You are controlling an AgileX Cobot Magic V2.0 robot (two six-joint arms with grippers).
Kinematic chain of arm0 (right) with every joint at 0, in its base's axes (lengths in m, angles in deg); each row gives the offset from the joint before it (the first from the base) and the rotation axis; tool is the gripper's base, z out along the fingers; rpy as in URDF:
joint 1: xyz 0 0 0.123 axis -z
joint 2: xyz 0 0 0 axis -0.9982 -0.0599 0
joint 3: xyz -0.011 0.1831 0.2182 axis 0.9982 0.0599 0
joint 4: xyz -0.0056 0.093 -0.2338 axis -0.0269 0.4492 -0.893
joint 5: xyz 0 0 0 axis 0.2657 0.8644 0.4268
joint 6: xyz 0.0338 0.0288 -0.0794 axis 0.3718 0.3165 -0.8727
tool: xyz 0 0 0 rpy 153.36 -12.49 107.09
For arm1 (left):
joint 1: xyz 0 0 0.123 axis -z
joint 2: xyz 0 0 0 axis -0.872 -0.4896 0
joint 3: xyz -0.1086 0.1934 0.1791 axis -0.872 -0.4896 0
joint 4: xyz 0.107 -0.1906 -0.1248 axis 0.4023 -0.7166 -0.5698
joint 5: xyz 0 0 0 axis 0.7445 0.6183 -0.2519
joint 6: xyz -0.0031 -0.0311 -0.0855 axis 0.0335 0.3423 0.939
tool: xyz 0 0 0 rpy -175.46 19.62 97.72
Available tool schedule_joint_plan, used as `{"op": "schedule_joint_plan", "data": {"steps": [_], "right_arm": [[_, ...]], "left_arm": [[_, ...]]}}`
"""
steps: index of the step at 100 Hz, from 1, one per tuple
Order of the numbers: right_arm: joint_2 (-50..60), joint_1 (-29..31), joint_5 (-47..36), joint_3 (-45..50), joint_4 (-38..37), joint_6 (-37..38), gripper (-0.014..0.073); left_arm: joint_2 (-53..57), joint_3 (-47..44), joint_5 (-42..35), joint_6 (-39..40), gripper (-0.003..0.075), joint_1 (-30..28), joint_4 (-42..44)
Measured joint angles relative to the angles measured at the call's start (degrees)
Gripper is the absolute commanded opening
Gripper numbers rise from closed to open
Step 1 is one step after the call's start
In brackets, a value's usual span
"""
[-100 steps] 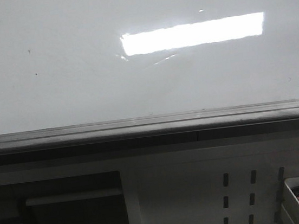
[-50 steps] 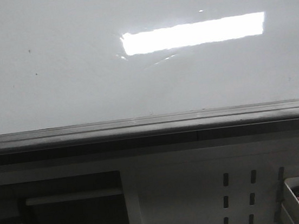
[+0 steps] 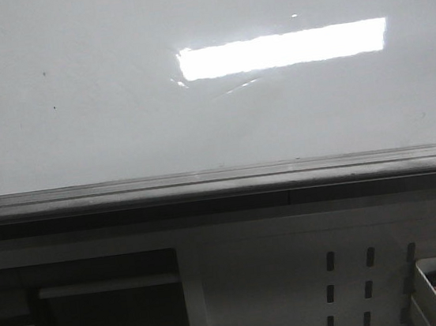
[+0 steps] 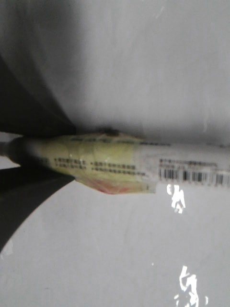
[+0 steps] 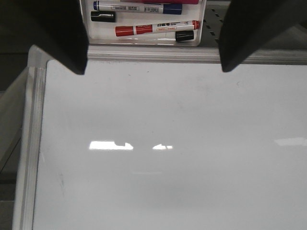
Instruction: Write number 4 on whiteboard
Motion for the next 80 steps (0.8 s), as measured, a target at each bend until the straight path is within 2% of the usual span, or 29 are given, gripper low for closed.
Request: {"op": "schedule_joint_plan", "data": {"steps": [20, 31, 45, 58, 69, 80], "right_arm": [[-0.9, 0.0, 3.32, -2.56, 0.84, -0.59, 0.05], [-3.23, 0.0, 8.13, -6.29, 4.59, -4.9, 0.0472], [-7.54, 0.0, 12.25, -11.34, 16.57, -19.99, 0.0412], [-12.47, 0.0, 15.19, -15.28, 30.46, -38.23, 0.0394], [-17.66, 0.0, 20.32, -18.64, 39.22, -52.72, 0.0394], [-23.13, -0.54, 25.66, -21.75, 46.32, -62.51, 0.0394]], "left_arm": [[3.85, 0.04, 4.53, -0.14, -0.002, 0.0, 0.0], [6.87, 1.95, 12.13, -2.81, -0.002, 0.0, 0.0], [8.44, 7.86, 26.96, -11.31, -0.002, 1.26, -0.49], [8.44, 13.05, 40.0, -21.69, -0.002, 4.49, -5.32], [8.44, 15.69, 44.52, -28.17, -0.002, 9.1, -9.51], [7.23, 17.94, 45.87, -30.05, -0.002, 14.87, -10.29]]}}
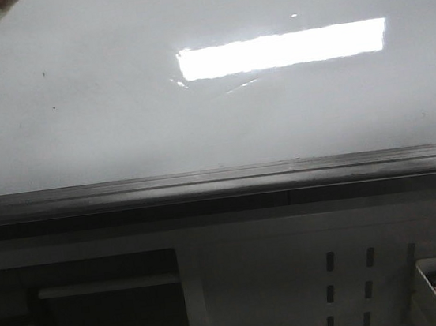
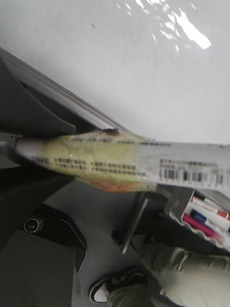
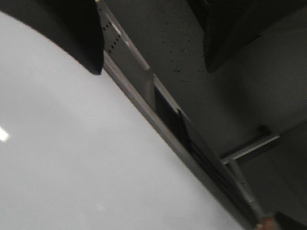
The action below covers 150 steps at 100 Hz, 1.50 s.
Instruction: Write number 4 on whiteboard
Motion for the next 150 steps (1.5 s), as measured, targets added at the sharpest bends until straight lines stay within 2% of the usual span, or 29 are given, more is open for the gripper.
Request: {"op": "schedule_joint_plan", "data": {"steps": [12, 30, 47, 61, 100, 123, 150], "right_arm": [[-5.4, -3.12, 3.62, -3.7, 3.02, -7.75, 0.0394], [-11.38, -11.67, 4.5, -8.97, 1.63, -10.18, 0.0394], [-16.67, -20.48, 3.49, -12.15, -1.43, -10.41, 0.0394], [-19.82, -24.36, 1.92, -13.0, -2.37, -10.41, 0.0394], [-23.57, -25.02, -0.57, -13.0, -2.61, -10.49, 0.0392], [-23.57, -25.02, -1.15, -13.0, -2.72, -10.76, 0.0243], [-23.57, -25.02, -1.15, -13.0, -2.91, -11.12, 0.0237]], "left_arm": [[-3.19, 2.2, 0.3, -0.37, -0.002, 6.18, 0.5], [-9.36, 6.14, 0.44, -0.65, -0.002, 13.54, 2.39], [-13.46, 9.35, 0.44, -0.75, -0.002, 16.7, 2.93], [-14.62, 10.39, 0.44, -0.75, -0.002, 17.38, 4.47], [-14.77, 10.39, 0.44, -0.86, -0.002, 17.59, 5.27], [-14.77, 10.39, 0.44, -1.44, -0.002, 17.59, 5.27], [-14.77, 10.39, 0.44, -2.9, -0.002, 17.59, 5.27]]}}
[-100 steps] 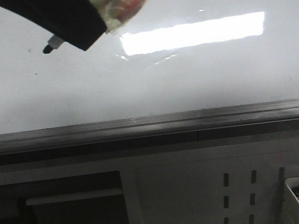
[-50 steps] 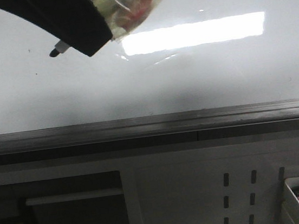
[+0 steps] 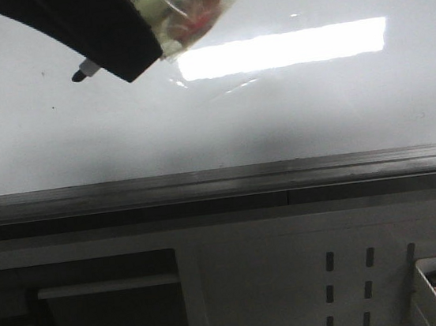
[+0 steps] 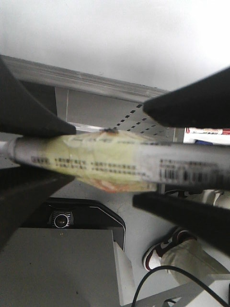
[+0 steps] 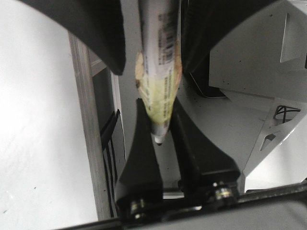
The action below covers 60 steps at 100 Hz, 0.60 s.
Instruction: Write number 4 on whiteboard
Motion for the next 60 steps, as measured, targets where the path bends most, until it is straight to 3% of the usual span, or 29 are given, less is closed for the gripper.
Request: {"op": "schedule_joint_plan", "data": {"steps": [21, 48, 53, 60], "right_arm": [[0.0, 0.0, 0.0, 0.0, 0.0, -0.21, 0.0216], [0.0, 0.0, 0.63, 0.0, 0.0, -0.21, -0.0069], [0.0, 0.0, 0.73, -0.02, 0.0, -0.29, -0.0072], [0.0, 0.0, 0.95, -0.13, 0.0, -0.29, -0.0072]], "left_arm": [[0.0, 0.0, 0.0, -0.35, -0.002, 0.0, 0.0], [0.0, 0.0, 0.0, -0.44, -0.0017, 0.0, 0.13], [-0.09, 0.0, 0.0, -0.44, 0.0007, 0.0, 0.13], [-0.09, 0.0, 0.0, -0.44, 0.0109, 0.0, 0.13]]}}
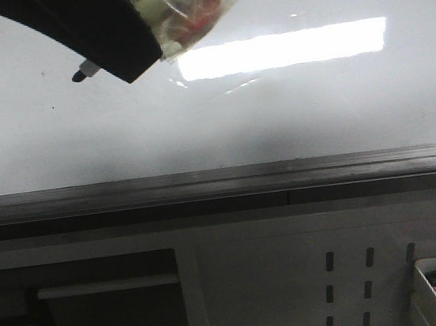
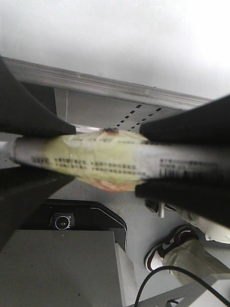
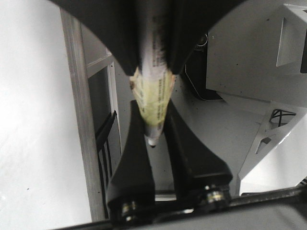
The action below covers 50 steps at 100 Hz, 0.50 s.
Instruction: Write number 4 on whiteboard
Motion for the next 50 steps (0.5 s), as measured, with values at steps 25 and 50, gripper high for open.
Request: {"op": "schedule_joint_plan", "data": {"steps": [25, 50], "right_arm": [[0.0, 0.0, 0.1, -0.37, -1.97, 0.58, -0.0071], [6.2, 0.0, -2.36, -0.82, -16.54, 17.04, -0.0071]], "left_arm": [[0.22, 0.03, -0.12, 1.36, 0.0492, -0.4, 0.47], [8.58, -1.01, -1.51, 8.15, 0.0492, -6.82, 1.53]]}}
